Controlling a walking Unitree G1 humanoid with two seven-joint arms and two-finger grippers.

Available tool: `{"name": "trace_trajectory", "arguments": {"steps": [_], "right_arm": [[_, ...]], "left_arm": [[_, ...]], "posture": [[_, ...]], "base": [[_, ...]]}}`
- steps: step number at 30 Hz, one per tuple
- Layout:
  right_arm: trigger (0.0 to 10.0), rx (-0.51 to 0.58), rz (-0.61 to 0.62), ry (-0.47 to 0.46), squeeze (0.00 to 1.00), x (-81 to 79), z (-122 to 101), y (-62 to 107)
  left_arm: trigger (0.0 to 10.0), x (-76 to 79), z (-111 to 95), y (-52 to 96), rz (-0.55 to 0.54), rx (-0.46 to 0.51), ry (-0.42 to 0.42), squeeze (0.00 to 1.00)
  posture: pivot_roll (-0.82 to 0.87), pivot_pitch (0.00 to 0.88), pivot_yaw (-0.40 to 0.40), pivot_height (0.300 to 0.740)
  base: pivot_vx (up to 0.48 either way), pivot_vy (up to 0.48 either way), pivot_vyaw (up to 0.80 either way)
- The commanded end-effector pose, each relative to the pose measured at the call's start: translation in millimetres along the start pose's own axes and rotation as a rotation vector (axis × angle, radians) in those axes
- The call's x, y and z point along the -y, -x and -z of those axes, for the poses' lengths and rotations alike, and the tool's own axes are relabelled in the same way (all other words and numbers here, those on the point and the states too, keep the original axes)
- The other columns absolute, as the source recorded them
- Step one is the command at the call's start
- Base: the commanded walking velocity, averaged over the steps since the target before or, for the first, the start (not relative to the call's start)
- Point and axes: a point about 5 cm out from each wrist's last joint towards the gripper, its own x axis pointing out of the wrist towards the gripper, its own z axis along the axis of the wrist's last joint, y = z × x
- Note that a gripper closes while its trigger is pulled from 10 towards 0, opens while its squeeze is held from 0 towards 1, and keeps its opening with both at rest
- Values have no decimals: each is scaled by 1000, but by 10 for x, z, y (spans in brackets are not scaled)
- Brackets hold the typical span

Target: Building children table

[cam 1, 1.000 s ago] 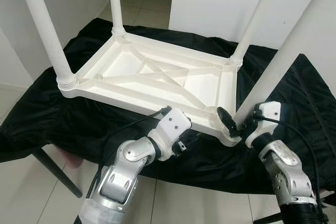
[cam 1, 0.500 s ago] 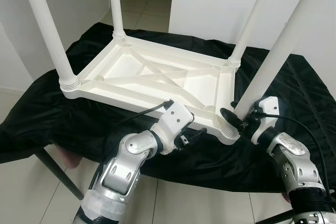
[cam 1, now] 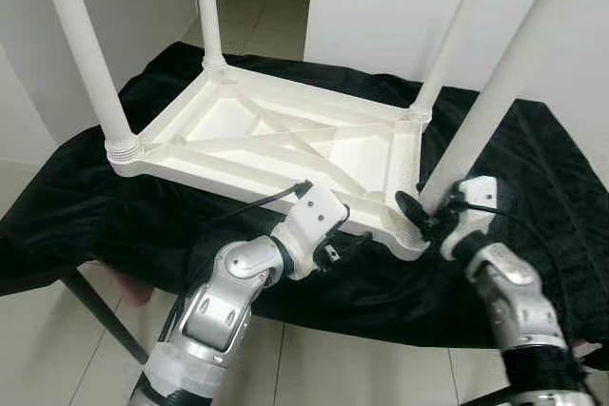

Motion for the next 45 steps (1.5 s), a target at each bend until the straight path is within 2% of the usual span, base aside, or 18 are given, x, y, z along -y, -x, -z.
{"name": "trace_trajectory", "arguments": {"steps": [1, 4, 5, 8, 10, 12, 17, 18, 22, 28, 29, 30, 32, 33, 35, 37, 41, 45], "right_arm": [[10000, -88, 86, -62, 0, -20, 182, 26], [10000, -118, 302, -59, 0, -162, 284, 58], [10000, -118, 302, -59, 0, -162, 284, 58], [10000, -107, 447, -55, 0, -267, 319, 103], [10000, -107, 447, -55, 0, -267, 319, 103], [10000, -105, 523, -125, 0, -365, 350, 121], [10000, -83, 490, -160, 0, -431, 312, 99], [10000, -40, 439, -216, 1000, -469, 251, 92], [10000, 47, 361, -253, 1000, -491, 115, 96], [10000, 75, 258, -181, 1000, -391, 43, 117], [10000, 76, 219, -162, 0, -342, 33, 124], [10000, 76, 219, -162, 0, -342, 33, 124], [10000, 76, 69, -94, 0, -208, -2, 127], [10000, 76, 69, -94, 0, -208, -2, 127], [10000, 73, -22, -34, 0, -127, -31, 100], [10000, 73, -22, -34, 0, -127, -31, 100], [10000, 41, -166, 54, 0, -49, -54, 21], [10000, 26, -196, 79, 0, -21, -48, -5]], "left_arm": [[10000, -12, -3, -19, -28, 1, -12, 0], [10000, -14, 3, -25, -24, 2, -8, 0], [10000, -14, 3, -25, -24, 2, -8, 0], [10000, -21, 18, -40, -24, -4, -10, 0], [10000, -21, 18, -40, -24, -4, -10, 0], [10000, -16, 12, -52, -23, 0, -7, 0], [10000, -3, 10, -66, -21, 6, 1, 0], [10000, 3, 9, -73, -19, 9, 3, 0], [10000, 1, 11, -83, -16, 11, 2, 0], [10000, -7, 11, -73, -18, 13, 1, 0], [10000, -9, 10, -71, -20, 13, 2, 0], [10000, -9, 10, -71, -20, 13, 2, 0], [10000, -4, 9, -66, -24, 13, 4, 0], [10000, -4, 9, -66, -24, 13, 4, 0], [10000, -1, 12, -68, -25, 13, 2, 0], [10000, -1, 12, -68, -25, 13, 2, 0], [10000, -2, 22, -75, -16, 8, -3, 0], [10000, -1, 14, -77, -11, 11, -8, 0]], "posture": [[-9, 0, -87, 740], [-18, 0, -85, 740], [-18, 0, -85, 740], [-20, 0, -86, 740], [-20, 0, -86, 740], [-26, 0, -88, 740], [-33, 0, -85, 740], [-33, 0, -88, 740], [-34, 0, -86, 740], [-31, 0, -89, 740], [-31, 0, -89, 740], [-31, 0, -89, 740], [-21, 0, -92, 740], [-21, 0, -92, 740], [-17, 0, -91, 740], [-17, 0, -91, 740], [-19, 0, -85, 740], [-19, 0, -85, 740]], "base": [[0, 0, 0], [0, 0, 0], [0, 0, 0], [0, 0, 0], [0, 0, 0], [0, 0, 0], [0, 0, 0], [0, 0, 0], [0, 0, 0], [0, 0, 0], [0, 0, 0], [0, 0, 0], [0, 0, 0], [0, 0, 0], [0, 0, 0], [0, 0, 0], [0, 0, 0], [0, 0, 0]]}}
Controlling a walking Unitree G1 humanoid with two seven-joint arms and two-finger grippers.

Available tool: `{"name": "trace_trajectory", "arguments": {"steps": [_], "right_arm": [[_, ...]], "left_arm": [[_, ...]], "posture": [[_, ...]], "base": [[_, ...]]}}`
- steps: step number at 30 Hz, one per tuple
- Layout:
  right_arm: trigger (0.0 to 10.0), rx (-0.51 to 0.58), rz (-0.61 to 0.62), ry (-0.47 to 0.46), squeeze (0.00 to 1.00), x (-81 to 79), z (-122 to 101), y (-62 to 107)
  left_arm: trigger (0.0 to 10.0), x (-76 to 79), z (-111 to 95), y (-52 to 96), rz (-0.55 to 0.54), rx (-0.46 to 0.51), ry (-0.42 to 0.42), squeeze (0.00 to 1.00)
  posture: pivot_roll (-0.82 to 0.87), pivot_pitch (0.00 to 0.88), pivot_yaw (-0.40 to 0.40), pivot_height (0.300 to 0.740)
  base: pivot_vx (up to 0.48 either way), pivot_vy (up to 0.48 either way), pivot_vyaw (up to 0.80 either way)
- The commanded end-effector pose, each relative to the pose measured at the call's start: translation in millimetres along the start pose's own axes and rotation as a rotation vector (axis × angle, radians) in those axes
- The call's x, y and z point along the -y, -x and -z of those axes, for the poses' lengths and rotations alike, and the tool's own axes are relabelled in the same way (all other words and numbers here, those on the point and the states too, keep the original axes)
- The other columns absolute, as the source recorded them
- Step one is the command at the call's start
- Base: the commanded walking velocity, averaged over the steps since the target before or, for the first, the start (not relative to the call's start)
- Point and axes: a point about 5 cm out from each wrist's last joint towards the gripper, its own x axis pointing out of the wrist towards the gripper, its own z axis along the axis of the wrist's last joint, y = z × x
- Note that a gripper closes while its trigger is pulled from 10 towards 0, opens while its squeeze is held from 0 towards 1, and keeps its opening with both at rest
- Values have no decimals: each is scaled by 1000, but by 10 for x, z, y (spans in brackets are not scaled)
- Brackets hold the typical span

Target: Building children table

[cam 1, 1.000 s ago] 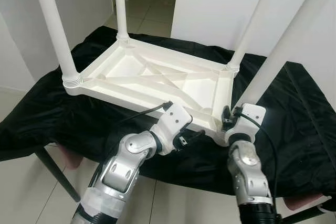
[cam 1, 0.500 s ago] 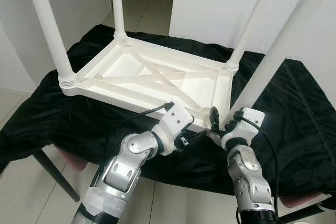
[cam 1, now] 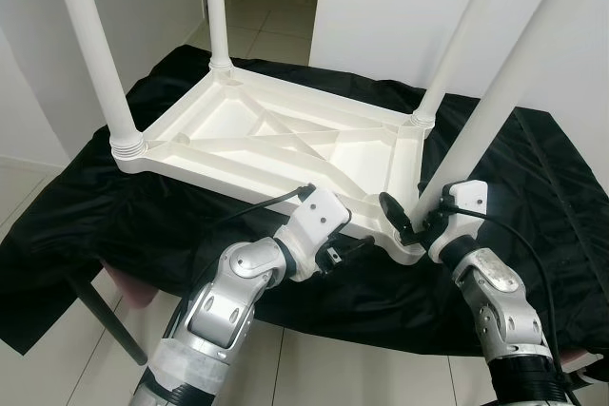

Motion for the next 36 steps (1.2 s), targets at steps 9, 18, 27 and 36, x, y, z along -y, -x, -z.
{"name": "trace_trajectory", "arguments": {"steps": [9, 18, 27, 36], "right_arm": [[9020, -69, -157, 66, 0, -28, 109, -96], [0, -131, -183, 62, 0, 19, 234, -68], [10000, -133, -116, 22, 0, 20, 300, -45], [10000, -140, 74, 18, 0, -41, 274, -74]], "left_arm": [[10000, 4, -23, -62, -15, 9, -25, 0], [10000, 90, 20, -80, 16, -4, -31, 0], [10000, 119, 75, -89, 22, -31, -25, 0], [10000, 57, 101, -101, -26, -60, -7, 0]], "posture": [[-10, 0, -79, 740], [-4, 0, -82, 740], [-3, 0, -94, 740], [-2, 0, -96, 740]], "base": [[0, 0, 0], [0, 0, 0], [0, 0, 0], [0, 0, 0]]}}
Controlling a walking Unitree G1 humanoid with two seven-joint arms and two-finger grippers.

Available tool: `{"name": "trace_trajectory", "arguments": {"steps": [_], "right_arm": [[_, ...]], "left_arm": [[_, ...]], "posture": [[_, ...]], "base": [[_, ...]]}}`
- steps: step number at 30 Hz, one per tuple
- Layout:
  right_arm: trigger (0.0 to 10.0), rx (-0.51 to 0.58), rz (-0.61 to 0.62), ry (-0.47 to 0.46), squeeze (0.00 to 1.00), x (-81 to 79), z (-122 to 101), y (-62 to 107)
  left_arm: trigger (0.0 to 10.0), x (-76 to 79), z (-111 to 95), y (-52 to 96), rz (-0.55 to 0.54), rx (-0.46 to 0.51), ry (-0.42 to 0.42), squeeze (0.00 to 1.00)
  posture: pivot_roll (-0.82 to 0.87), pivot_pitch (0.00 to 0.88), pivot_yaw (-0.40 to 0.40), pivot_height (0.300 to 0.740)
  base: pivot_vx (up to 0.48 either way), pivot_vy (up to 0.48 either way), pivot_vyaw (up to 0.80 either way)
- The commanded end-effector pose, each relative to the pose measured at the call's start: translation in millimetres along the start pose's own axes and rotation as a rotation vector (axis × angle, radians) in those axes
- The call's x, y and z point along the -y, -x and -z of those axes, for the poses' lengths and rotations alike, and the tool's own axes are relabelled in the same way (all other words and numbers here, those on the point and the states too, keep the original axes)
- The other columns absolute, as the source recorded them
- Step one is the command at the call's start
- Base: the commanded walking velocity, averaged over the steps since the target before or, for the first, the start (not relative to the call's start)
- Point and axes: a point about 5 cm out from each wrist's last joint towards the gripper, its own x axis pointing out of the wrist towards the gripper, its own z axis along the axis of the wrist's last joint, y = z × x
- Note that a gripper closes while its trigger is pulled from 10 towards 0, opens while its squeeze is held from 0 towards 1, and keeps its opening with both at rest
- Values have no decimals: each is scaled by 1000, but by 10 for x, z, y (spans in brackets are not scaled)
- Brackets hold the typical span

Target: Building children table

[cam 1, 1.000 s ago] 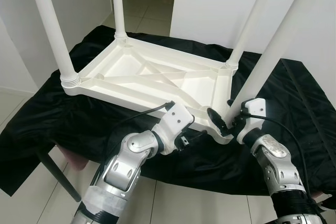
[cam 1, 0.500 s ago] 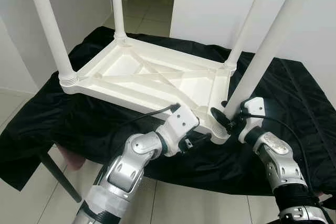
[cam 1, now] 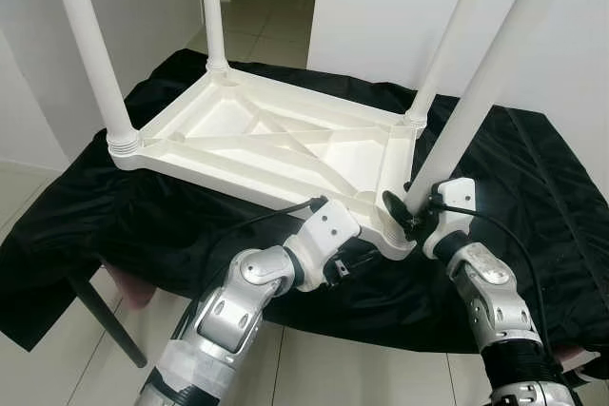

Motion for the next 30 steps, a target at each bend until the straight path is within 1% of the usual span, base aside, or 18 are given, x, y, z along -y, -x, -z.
{"name": "trace_trajectory", "arguments": {"steps": [1, 2, 4, 5, 6, 7, 9, 10, 11, 12, 14, 15, 16, 19, 21, 25, 26, 30], "right_arm": [[10000, -85, 47, -21, 0, -65, 161, 39], [10000, -85, 47, -21, 0, -65, 161, 39], [10000, -65, 148, -46, 0, -129, 136, 47], [10000, -65, 148, -46, 0, -129, 136, 47], [10000, -61, 224, -68, 0, -145, 133, 54], [10000, -61, 224, -68, 0, -145, 133, 54], [10000, -81, 365, -82, 0, -169, 160, 77], [10000, -89, 476, -107, 0, -206, 191, 105], [10000, -89, 476, -107, 0, -206, 191, 105], [10000, -100, 553, -123, 0, -238, 207, 129], [10000, -103, 645, -151, 0, -311, 205, 156], [10000, -93, 663, -161, 0, -363, 187, 155], [10000, -84, 644, -175, 0, -432, 156, 135], [10000, -67, 626, -178, 0, -466, 114, 123], [10000, -54, 607, -151, 0, -461, 79, 124], [10000, -38, 579, -142, 0, -434, 62, 131], [10000, -30, 557, -149, 1000, -434, 54, 132], [10000, -2, 493, -173, 1000, -429, 24, 145]], "left_arm": [[10000, -52, 7, -17, -78, -14, -4, 0], [10000, -52, 7, -17, -78, -14, -4, 0], [10000, -73, 10, -7, -90, -15, -5, 0], [10000, -73, 10, -7, -90, -15, -5, 0], [10000, -83, 12, -3, -95, -15, -6, 0], [10000, -83, 12, -3, -95, -15, -6, 0], [10000, -103, 13, 1, -105, -14, -7, 0], [10000, -116, 14, 4, -112, -14, -5, 0], [10000, -116, 14, 4, -112, -14, -5, 0], [10000, -126, 13, 5, -117, -14, -3, 0], [10000, -140, 10, 10, -125, -16, 3, 0], [10000, -144, 10, 14, -128, -17, 7, 0], [10000, -146, 9, 17, -131, -16, 9, 0], [10000, -144, 9, 19, -133, -16, 10, 0], [10000, -136, 11, 24, -134, -15, 13, 0], [10000, -136, 15, 31, -142, -15, 18, 0], [10000, -145, 12, 34, -147, -15, 20, 0], [10000, -169, 0, 38, -157, -12, 22, 0]], "posture": [[-2, 0, -95, 740], [-2, 0, -95, 740], [-4, 0, -96, 740], [-4, 0, -96, 740], [-4, 0, -97, 740], [-4, 0, -97, 740], [-5, 0, -100, 740], [-6, 0, -103, 740], [-6, 0, -103, 740], [-6, 0, -103, 740], [-10, 0, -106, 740], [-10, 0, -106, 740], [-12, 0, -110, 740], [-14, 0, -109, 740], [-14, 0, -112, 740], [-12, 0, -113, 740], [-12, 0, -114, 740], [-11, 0, -118, 740]], "base": [[0, 0, 0], [0, 0, 0], [0, 0, 0], [0, 0, 0], [0, 0, 0], [0, 0, 0], [0, 0, 0], [0, 0, 0], [0, 0, 0], [0, 0, 0], [0, 0, 0], [0, 0, 0], [0, 0, 0], [0, 0, 0], [0, 0, 0], [0, 0, 0], [0, 0, 0], [0, 0, 0]]}}
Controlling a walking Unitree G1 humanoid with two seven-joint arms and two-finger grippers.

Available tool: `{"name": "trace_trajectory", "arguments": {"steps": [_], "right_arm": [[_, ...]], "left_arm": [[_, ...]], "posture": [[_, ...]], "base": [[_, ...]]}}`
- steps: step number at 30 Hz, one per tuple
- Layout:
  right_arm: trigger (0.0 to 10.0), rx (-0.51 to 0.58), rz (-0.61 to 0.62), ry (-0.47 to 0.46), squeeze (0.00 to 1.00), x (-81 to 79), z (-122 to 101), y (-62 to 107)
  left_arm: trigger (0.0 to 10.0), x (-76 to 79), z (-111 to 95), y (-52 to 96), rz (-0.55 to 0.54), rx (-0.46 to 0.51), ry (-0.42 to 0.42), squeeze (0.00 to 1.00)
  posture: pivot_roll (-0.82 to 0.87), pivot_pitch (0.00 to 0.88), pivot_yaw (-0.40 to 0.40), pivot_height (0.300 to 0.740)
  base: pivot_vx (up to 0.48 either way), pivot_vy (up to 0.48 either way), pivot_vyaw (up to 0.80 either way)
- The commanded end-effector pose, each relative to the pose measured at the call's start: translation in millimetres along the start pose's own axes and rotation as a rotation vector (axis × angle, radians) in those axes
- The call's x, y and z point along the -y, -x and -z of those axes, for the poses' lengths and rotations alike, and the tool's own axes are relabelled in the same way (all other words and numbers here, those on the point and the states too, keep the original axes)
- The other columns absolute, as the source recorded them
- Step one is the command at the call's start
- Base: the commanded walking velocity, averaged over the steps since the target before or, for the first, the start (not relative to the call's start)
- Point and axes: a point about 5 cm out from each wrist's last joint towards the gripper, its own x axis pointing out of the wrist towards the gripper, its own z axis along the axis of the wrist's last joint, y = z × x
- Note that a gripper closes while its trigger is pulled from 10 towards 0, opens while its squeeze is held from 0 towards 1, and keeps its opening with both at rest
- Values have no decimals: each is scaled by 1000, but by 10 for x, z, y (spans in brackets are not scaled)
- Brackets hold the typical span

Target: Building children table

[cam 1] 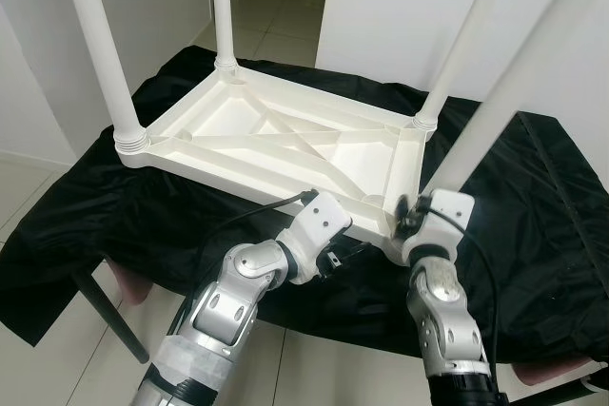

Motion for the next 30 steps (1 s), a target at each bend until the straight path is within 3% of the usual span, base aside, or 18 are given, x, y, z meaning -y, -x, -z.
{"name": "trace_trajectory", "arguments": {"steps": [1, 5, 6, 7, 8, 9, 18, 22, 23, 24, 26, 27, 30], "right_arm": [[10000, 2, -29, -25, 1000, 17, -8, 11], [10000, 18, -76, -10, 1000, 65, -42, 6], [10000, -4, -134, 27, 1000, 168, -23, -12], [10000, -20, -164, 35, 898, 212, -7, -26], [10000, -20, -164, 35, 898, 212, -7, -26], [10000, -37, -247, 47, 0, 260, 7, -57], [10000, -19, -545, 144, 0, 284, -56, -195], [10000, -24, -606, 164, 0, 268, -57, -240], [9451, -27, -634, 168, 0, 261, -60, -264], [6314, -29, -705, 201, 0, 236, -86, -335], [6314, -30, -724, 215, 0, 234, -94, -358], [0, -39, -745, 229, 0, 234, -93, -375], [0, -49, -769, 244, 0, 241, -88, -385]], "left_arm": [[10000, -49, -7, -7, -110, -4, 6, 0], [10000, -60, -9, -3, -114, -3, 5, 0], [10000, -68, -14, -2, -116, -3, 6, 0], [10000, -72, -17, -3, -117, -2, 6, 0], [10000, -72, -17, -3, -117, -2, 6, 0], [10000, -80, -22, -5, -118, -2, 5, 0], [10000, -98, -38, -11, -115, 0, -1, 0], [10000, -96, -44, -17, -112, 1, -4, 0], [10000, -94, -49, -22, -110, 3, -4, 0], [10000, -100, -67, -31, -110, 7, -9, 0], [10000, -104, -71, -33, -110, 7, -11, 0], [10000, -108, -75, -33, -111, 8, -12, 0], [10000, -113, -79, -31, -114, 9, -13, 0]], "posture": [[-11, 0, -118, 740], [-12, 0, -116, 740], [-12, 0, -115, 740], [-12, 0, -113, 740], [-12, 0, -113, 740], [-14, 0, -111, 740], [-14, 0, -101, 740], [-12, 0, -98, 740], [-10, 0, -98, 740], [-4, 0, -99, 740], [-4, 0, -99, 740], [-1, 0, -102, 740], [6, 0, -107, 740]], "base": [[0, 0, 0], [0, 0, 0], [0, 0, 0], [0, 0, 0], [0, 0, 0], [0, 0, 0], [0, 0, 0], [0, 0, 0], [0, 0, 0], [0, 0, 0], [0, 0, 0], [0, 0, 0], [0, 0, 0]]}}
